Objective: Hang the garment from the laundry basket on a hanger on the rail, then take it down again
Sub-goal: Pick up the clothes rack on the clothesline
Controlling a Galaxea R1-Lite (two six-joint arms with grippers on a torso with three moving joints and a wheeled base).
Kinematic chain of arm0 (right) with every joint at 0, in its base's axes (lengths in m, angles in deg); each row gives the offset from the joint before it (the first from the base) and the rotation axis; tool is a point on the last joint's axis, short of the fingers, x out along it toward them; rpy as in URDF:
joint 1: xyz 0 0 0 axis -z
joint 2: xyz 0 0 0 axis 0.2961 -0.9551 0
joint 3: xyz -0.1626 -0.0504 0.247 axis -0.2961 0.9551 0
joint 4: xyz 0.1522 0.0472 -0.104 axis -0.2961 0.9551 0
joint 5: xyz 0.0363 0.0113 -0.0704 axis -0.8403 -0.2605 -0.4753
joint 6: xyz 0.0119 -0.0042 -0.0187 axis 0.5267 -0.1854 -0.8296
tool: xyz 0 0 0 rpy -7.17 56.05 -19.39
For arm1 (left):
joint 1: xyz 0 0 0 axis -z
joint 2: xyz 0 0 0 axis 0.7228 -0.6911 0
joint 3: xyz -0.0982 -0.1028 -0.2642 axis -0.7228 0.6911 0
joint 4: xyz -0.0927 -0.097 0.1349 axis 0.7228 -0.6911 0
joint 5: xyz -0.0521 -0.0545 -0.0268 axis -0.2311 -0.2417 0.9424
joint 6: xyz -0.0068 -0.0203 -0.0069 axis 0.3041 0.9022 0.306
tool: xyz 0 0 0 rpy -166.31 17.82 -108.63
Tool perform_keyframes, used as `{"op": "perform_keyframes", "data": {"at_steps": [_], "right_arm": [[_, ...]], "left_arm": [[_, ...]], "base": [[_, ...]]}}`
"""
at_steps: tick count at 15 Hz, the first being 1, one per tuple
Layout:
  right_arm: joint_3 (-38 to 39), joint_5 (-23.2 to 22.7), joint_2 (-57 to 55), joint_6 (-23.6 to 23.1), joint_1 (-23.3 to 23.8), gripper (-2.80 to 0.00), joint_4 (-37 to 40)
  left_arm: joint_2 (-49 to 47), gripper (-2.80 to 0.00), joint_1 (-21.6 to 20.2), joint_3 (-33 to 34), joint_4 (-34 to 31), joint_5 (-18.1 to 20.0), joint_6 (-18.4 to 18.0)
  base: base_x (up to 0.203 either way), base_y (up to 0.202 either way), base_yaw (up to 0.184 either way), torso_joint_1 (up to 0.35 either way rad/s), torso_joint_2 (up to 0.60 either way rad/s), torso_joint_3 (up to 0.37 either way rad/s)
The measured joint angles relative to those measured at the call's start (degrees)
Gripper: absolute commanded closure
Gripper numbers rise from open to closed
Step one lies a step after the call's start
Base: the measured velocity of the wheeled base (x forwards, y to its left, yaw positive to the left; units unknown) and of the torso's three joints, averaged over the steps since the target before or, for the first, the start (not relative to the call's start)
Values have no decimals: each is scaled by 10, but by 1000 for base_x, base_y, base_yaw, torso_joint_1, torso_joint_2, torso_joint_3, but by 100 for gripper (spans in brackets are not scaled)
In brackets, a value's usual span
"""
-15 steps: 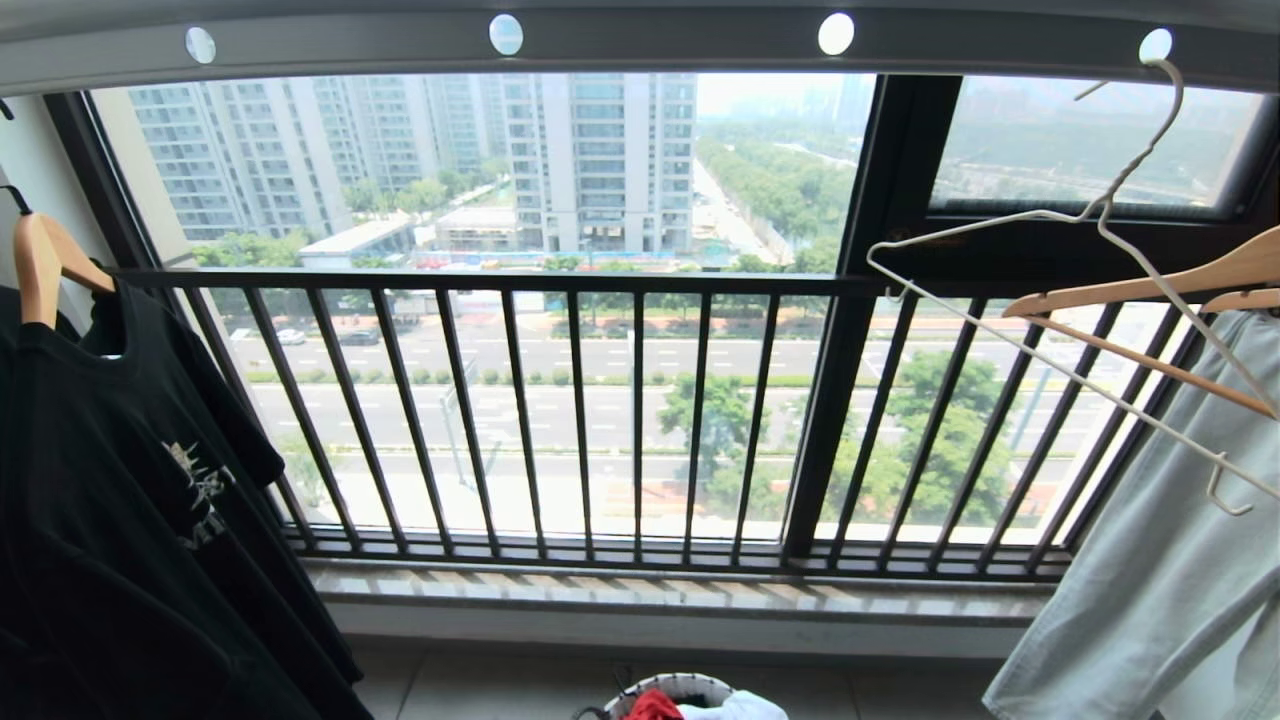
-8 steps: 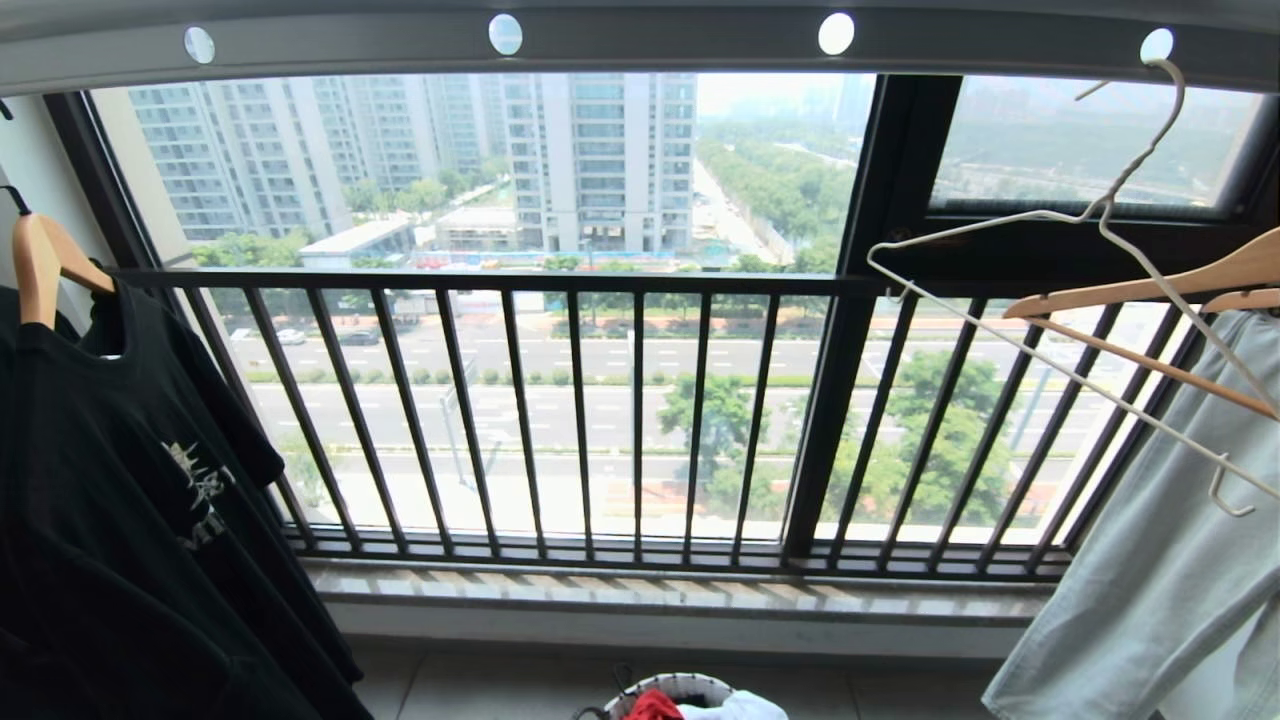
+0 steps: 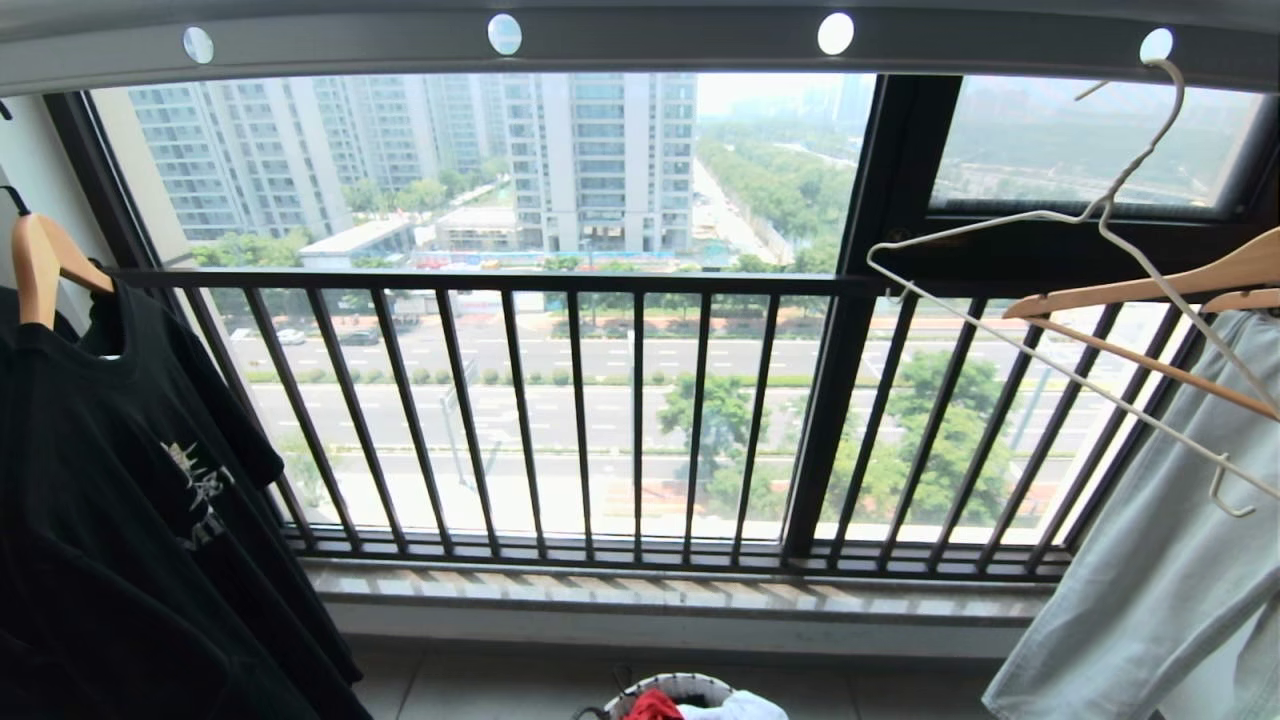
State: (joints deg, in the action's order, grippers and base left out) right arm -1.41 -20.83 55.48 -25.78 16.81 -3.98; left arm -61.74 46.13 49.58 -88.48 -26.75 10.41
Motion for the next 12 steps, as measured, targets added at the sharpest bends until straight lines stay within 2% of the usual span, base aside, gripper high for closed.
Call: {"op": "perform_keyframes", "data": {"at_steps": [8,12], "right_arm": [[-2,1,0,0,0,0,4],[-64,-1,-6,-6,0,0,42]], "left_arm": [[0,0,0,0,0,0,0],[0,0,0,0,0,0,0]], "base": [[0,0,0,0,0,0],[0,0,0,0,0,0]]}}
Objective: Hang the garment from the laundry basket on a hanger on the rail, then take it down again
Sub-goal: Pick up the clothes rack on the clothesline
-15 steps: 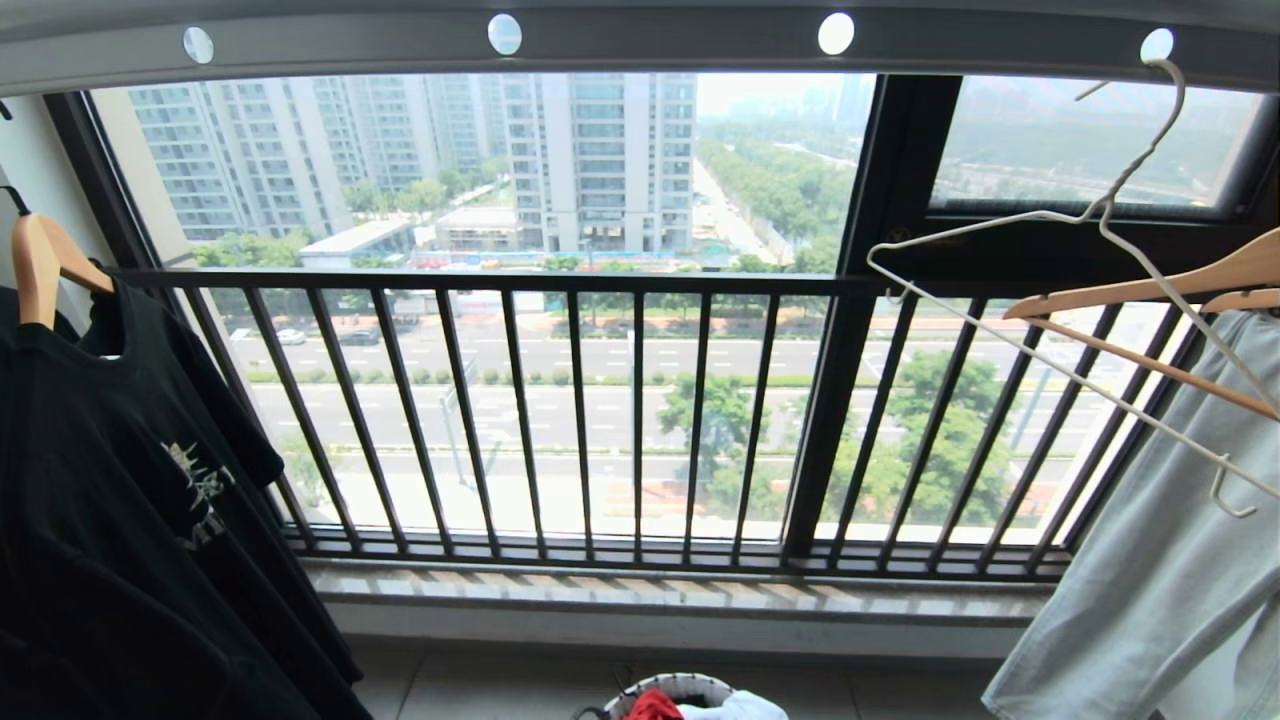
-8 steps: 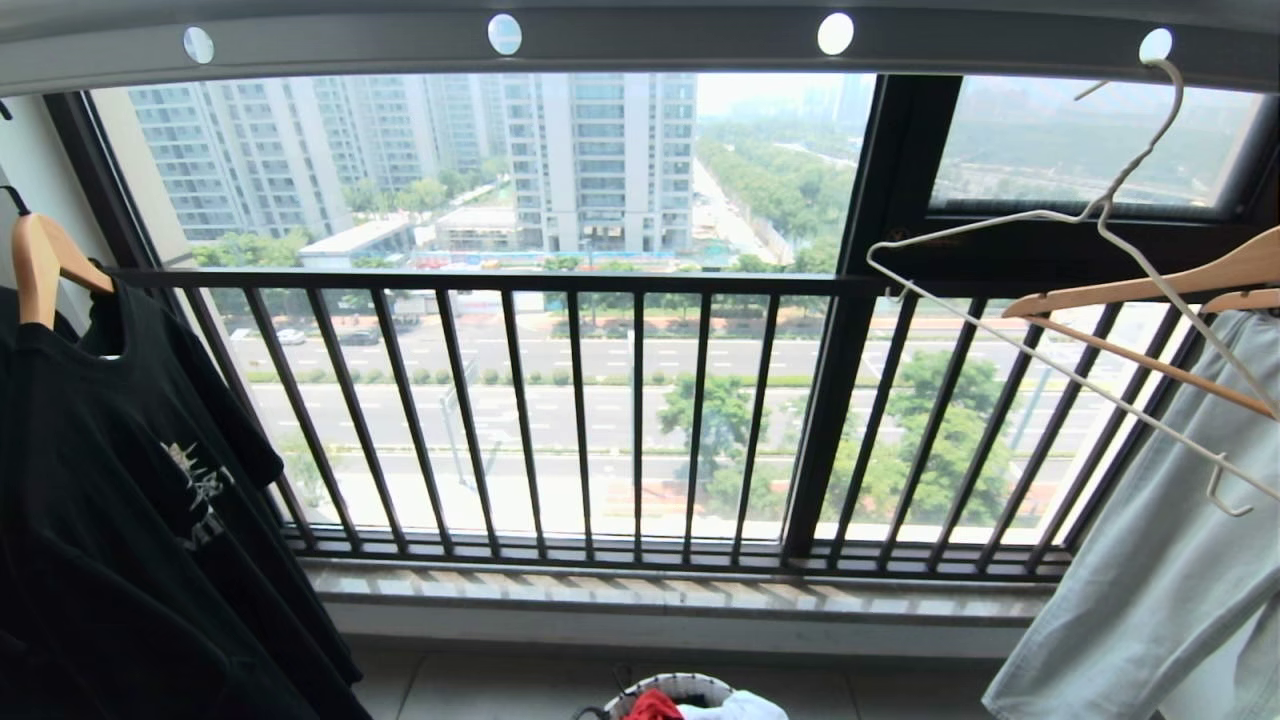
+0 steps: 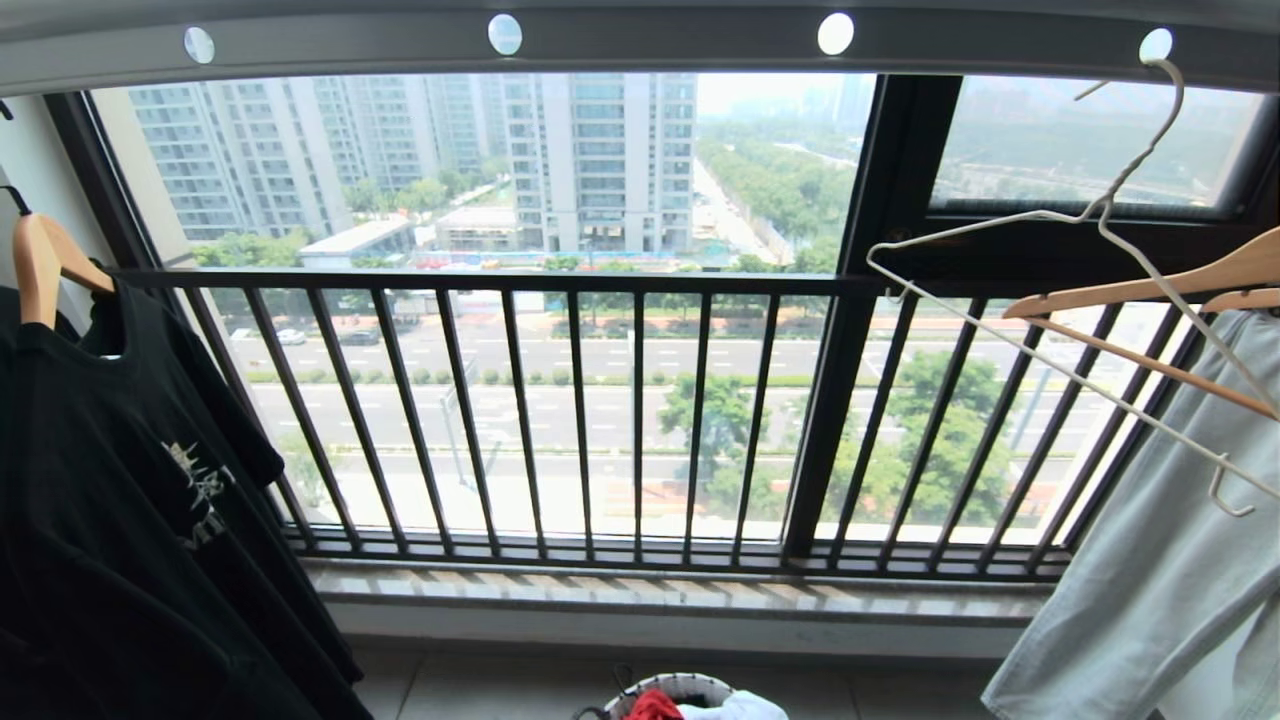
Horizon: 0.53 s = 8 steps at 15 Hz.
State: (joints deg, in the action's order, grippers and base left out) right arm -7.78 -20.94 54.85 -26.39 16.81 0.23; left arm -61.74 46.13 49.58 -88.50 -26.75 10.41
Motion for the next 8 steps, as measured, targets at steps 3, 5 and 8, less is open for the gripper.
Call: {"op": "perform_keyframes", "data": {"at_steps": [3,5,8], "right_arm": [[-89,0,-46,-2,0,0,21],[-147,0,-91,-2,0,0,23],[-235,0,-175,-2,-1,0,35]], "left_arm": [[0,0,0,0,0,0,0],[0,0,0,0,0,0,0],[0,0,0,0,0,0,0]], "base": [[0,0,0,0,0,0],[0,0,0,0,0,0],[0,0,0,0,0,0]]}}
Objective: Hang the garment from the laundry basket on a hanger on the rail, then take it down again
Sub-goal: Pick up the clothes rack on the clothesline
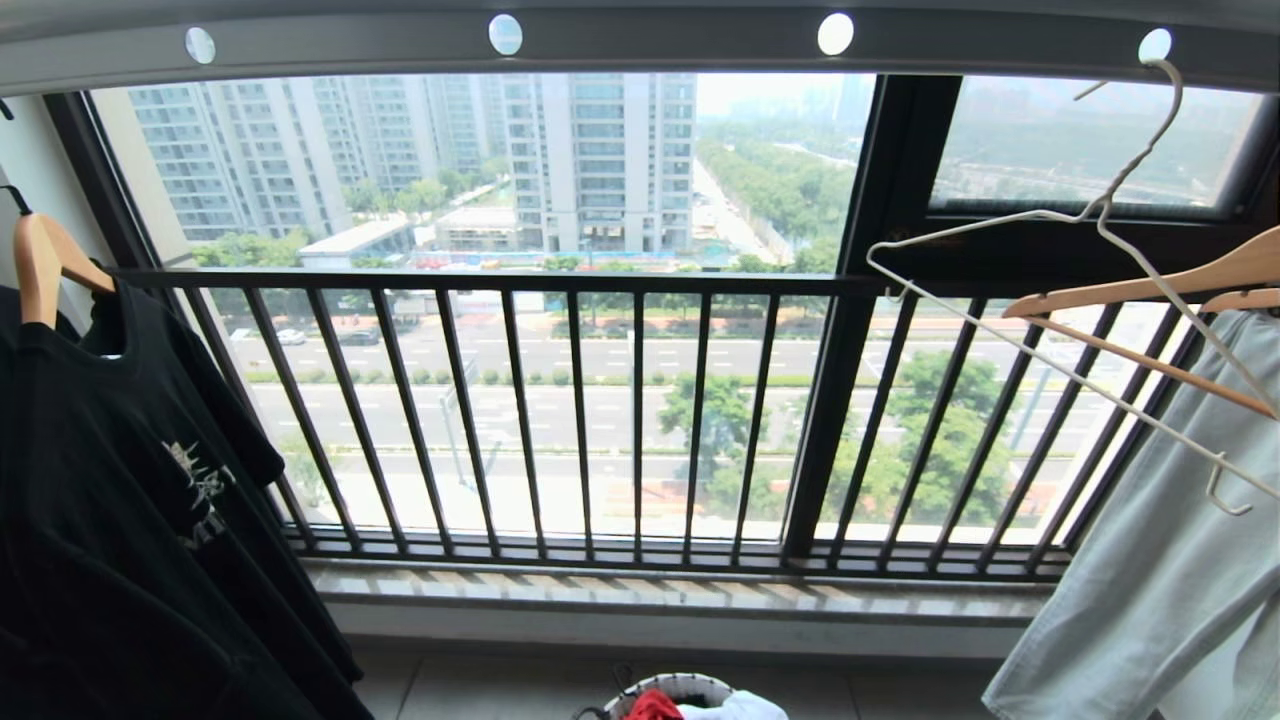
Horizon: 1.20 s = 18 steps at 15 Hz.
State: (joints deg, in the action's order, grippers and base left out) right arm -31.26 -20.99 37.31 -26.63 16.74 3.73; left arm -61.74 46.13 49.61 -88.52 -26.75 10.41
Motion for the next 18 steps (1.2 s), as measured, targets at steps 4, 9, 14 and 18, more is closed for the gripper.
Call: {"op": "perform_keyframes", "data": {"at_steps": [4,9,14,18], "right_arm": [[-177,-5,-127,4,0,0,123],[-340,-10,-280,-7,0,0,234],[-539,-51,-410,-12,0,0,391],[-598,-103,-488,-44,1,0,447]], "left_arm": [[0,0,0,0,0,0,0],[0,0,0,0,0,0,0],[0,0,0,0,0,0,0],[0,0,0,0,0,0,0]], "base": [[0,0,0,0,0,0],[0,0,0,0,0,0],[0,0,0,0,0,0],[0,0,0,0,0,0]]}}
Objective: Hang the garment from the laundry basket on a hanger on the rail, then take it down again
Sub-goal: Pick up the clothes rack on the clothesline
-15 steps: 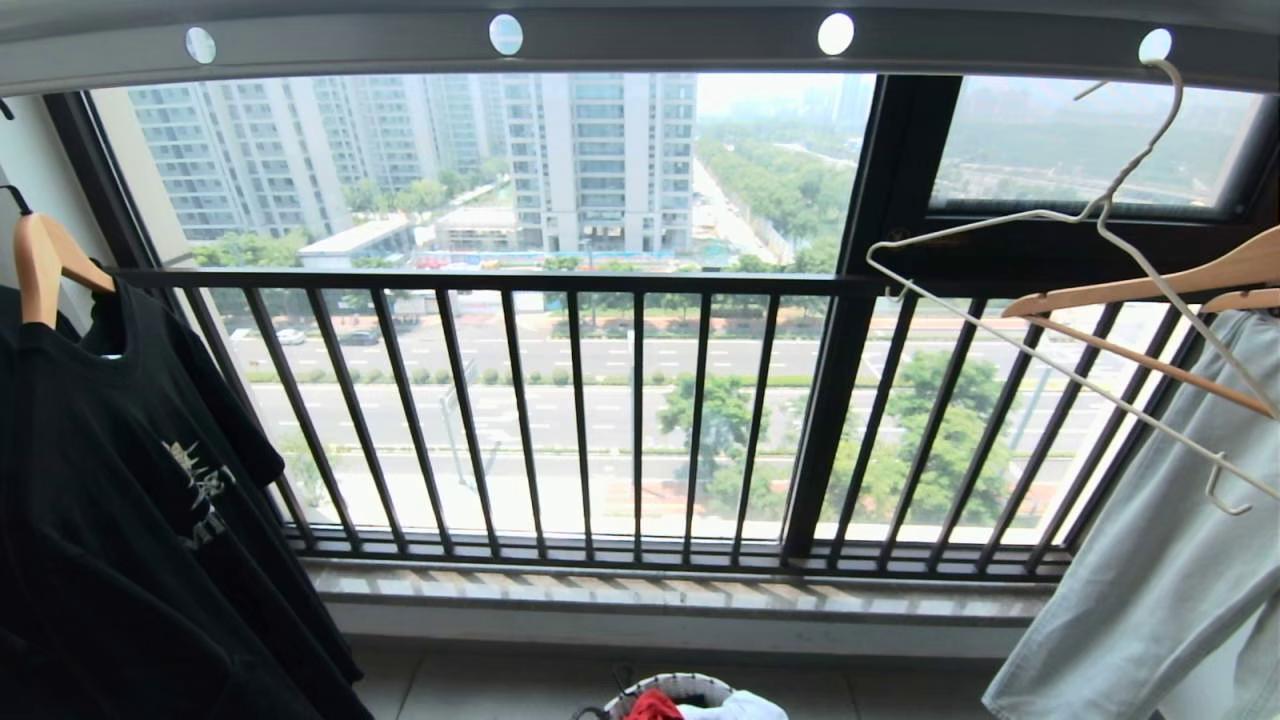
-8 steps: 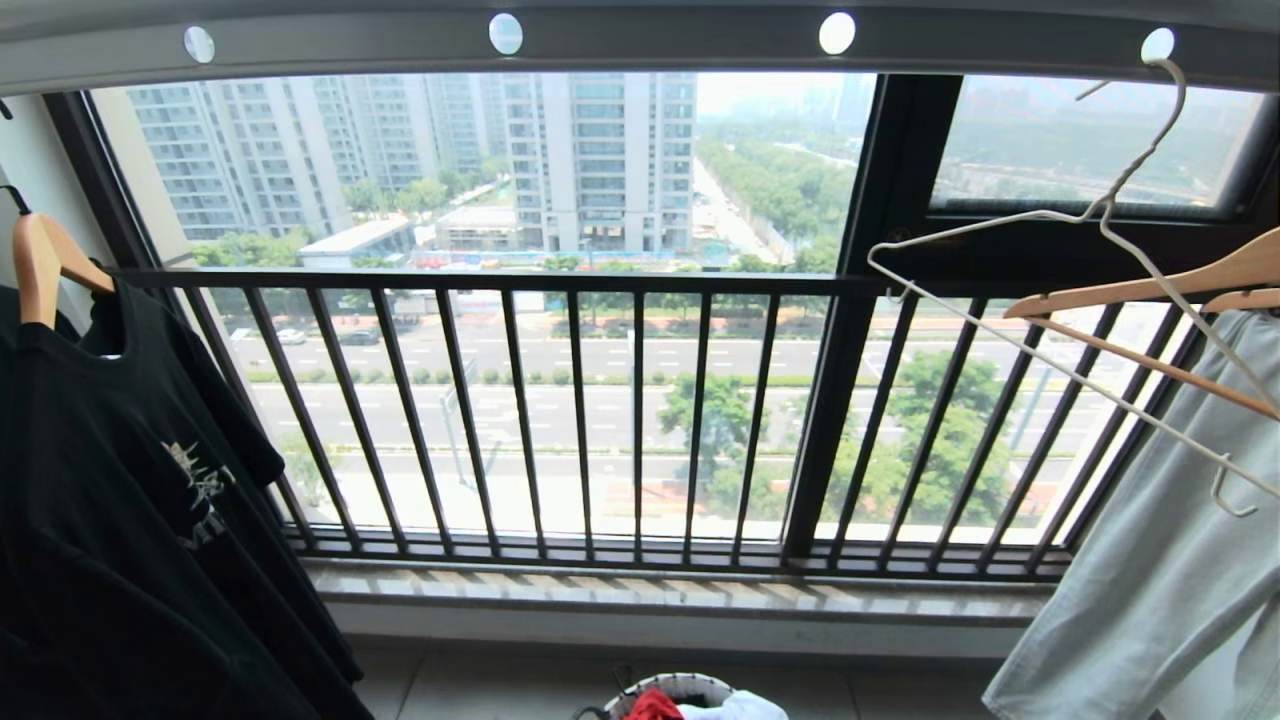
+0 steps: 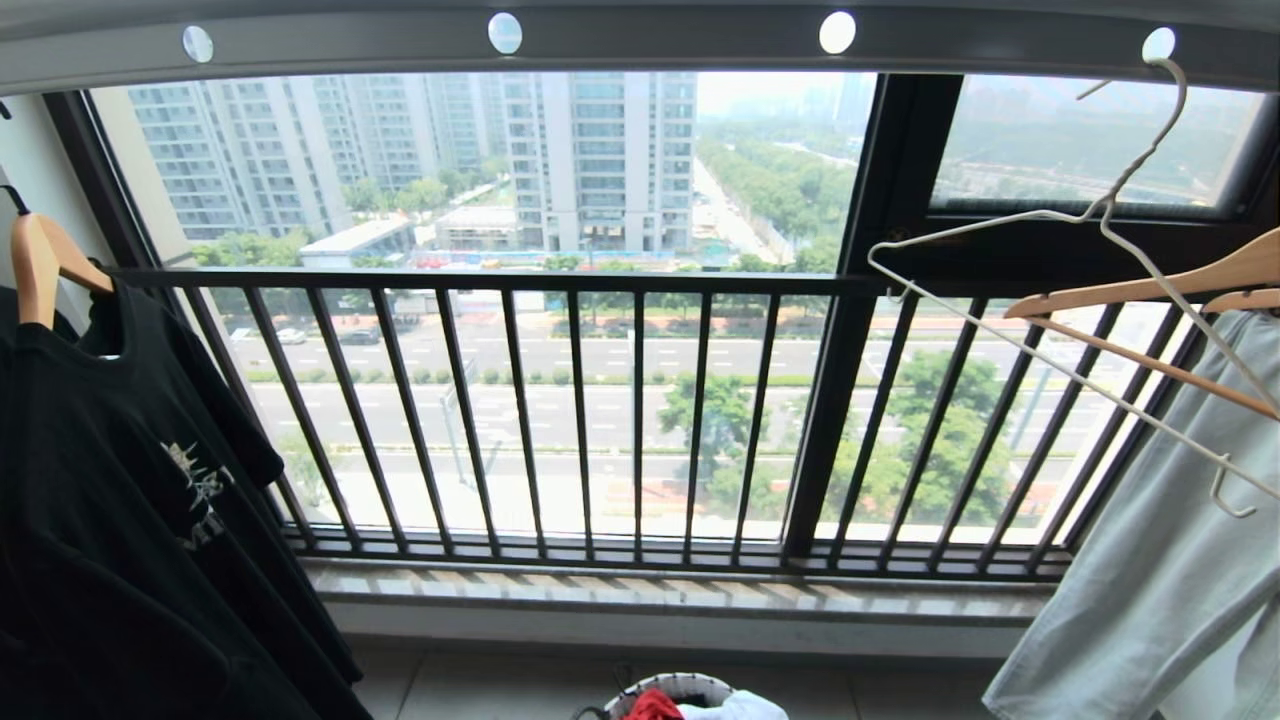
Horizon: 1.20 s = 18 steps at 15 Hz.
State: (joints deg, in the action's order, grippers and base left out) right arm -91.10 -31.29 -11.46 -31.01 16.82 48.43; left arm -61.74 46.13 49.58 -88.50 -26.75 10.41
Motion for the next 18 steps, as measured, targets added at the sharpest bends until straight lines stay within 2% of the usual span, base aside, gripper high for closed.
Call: {"op": "perform_keyframes", "data": {"at_steps": [1,7,9,12,18], "right_arm": [[-8,-1,-12,-10,1,-280,1],[-28,-4,-56,-57,27,-280,-4],[-28,-34,-70,-76,51,-280,-5],[-28,-108,-90,-89,88,-280,-5],[-20,-117,-143,-128,119,-280,-5]], "left_arm": [[0,0,0,0,0,0,0],[0,0,0,0,0,0,0],[0,0,0,0,0,0,0],[0,0,0,0,0,0,0],[0,0,0,0,0,0,0]], "base": [[0,0,0,0,0,0],[0,0,0,0,0,0],[0,0,0,0,0,0],[0,0,0,0,0,0],[0,0,0,0,0,0]]}}
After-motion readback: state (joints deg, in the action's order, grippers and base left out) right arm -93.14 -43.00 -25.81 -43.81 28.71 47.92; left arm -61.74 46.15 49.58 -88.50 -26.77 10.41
